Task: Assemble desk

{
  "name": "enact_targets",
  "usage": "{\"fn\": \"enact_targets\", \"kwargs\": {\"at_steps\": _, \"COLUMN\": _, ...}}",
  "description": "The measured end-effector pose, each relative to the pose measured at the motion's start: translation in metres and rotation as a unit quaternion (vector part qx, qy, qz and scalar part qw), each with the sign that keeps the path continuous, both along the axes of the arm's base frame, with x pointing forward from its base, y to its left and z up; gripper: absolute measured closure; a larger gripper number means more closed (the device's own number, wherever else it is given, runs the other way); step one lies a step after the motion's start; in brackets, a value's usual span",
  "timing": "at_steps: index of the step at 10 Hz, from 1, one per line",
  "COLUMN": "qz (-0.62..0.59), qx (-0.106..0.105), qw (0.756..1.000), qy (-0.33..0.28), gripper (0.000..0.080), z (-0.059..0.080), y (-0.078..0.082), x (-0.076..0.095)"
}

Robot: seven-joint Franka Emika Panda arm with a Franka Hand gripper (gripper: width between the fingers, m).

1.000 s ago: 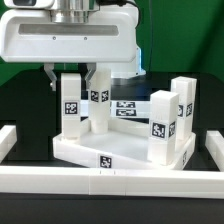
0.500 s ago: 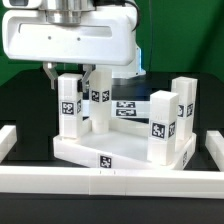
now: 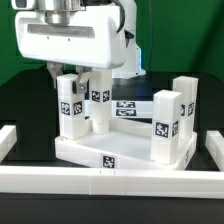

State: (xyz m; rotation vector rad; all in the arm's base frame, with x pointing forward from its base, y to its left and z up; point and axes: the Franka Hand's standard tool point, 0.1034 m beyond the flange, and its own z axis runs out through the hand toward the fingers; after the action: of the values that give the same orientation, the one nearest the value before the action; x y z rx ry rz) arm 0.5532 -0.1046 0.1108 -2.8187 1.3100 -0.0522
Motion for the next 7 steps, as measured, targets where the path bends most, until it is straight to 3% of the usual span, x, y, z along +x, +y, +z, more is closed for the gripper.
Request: {"fn": "enact_targets", "kwargs": {"at_steps": 7, "qz": -0.201, "qx": 0.020, "qw": 0.979, "qy": -0.001, "gripper": 0.0509, "z": -0.0005, "y": -0.0018, "x": 0.0024}}
